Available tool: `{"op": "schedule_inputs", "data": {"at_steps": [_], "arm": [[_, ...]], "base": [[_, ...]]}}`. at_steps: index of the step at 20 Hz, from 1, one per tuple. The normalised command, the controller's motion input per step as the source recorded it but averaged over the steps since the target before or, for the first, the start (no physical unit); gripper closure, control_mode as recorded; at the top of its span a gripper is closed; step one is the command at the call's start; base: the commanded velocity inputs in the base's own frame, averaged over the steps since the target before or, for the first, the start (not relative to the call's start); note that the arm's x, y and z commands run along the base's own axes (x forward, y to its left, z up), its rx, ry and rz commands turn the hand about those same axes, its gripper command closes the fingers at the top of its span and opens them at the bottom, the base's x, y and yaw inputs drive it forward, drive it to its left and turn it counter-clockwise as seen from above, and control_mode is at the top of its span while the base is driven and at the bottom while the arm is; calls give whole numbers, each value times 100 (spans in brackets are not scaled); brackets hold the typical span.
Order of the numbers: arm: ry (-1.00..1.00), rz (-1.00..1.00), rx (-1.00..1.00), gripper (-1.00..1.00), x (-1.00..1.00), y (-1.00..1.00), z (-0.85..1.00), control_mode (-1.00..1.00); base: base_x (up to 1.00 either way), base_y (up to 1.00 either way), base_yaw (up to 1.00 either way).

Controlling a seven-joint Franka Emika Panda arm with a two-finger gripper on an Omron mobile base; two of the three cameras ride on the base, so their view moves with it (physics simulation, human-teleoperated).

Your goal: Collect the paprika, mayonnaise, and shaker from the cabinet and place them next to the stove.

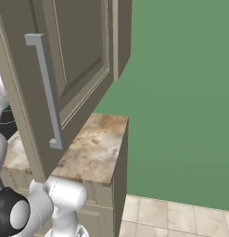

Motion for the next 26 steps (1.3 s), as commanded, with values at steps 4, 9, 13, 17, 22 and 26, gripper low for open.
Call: {"op": "schedule_inputs", "data": {"at_steps": [4,9,13,17,22,26], "arm": [[9,0,29,-100,12,-33,0,-100],[5,0,21,-100,18,-29,2,-100],[0,0,1,-100,8,-1,17,-100],[-1,0,0,-100,13,3,23,-100],[-1,0,0,-100,21,8,17,-100],[0,0,0,-100,31,15,8,-100]], "base": [[0,0,0],[0,0,0],[0,0,0],[0,0,0],[0,0,0],[0,0,0]]}}
